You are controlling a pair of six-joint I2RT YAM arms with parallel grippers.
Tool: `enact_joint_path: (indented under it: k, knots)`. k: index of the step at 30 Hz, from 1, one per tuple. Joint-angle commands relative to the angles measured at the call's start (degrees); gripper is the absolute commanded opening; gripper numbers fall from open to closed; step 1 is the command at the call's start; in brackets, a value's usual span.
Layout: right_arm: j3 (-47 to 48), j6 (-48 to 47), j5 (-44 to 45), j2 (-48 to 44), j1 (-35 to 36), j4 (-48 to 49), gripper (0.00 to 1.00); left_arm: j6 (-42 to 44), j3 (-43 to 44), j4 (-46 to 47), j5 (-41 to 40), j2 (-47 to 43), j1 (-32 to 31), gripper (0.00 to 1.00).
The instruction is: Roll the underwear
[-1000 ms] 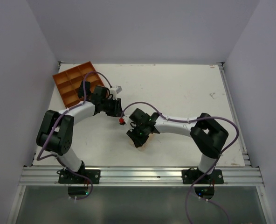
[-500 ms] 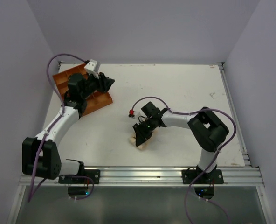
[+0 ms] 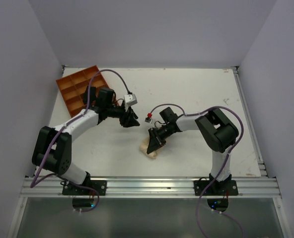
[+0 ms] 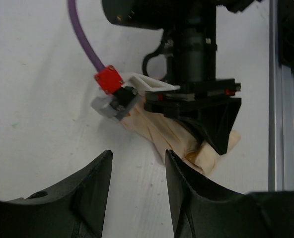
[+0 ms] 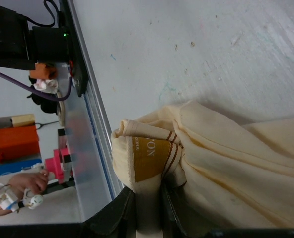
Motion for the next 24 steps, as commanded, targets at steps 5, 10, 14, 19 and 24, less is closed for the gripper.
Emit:
enact_joint_path:
  k: [5, 10, 14, 19, 24]
  knots:
    - [-2.9, 0.9, 3.3, 3.6, -1.7, 0.2, 0.05, 17.5, 0.5, -14.6, 6.9, 2.5, -6.5, 0.49]
    - [-4.1, 1.7, 3.5, 3.2, -1.8, 1.6, 0.06, 21.4, -1.7, -14.3, 10.1, 2.4, -7.9, 0.52]
    - [-4.6, 2.7, 3.2, 3.2, -2.0, 3.2, 0.08, 26.8, -0.9, -16.6, 11.0, 4.4, -8.6, 0.54]
    - [-5.1, 3.1, 3.2, 3.1, -2.1, 3.9, 0.09, 31.7, 0.0, -21.7, 9.0, 7.4, -11.2, 0.56]
    - [-5.3, 3.3, 3.2, 2.5, -2.1, 4.1, 0.1, 34.1, 2.2, -23.9, 6.8, 12.6, -14.9, 0.57]
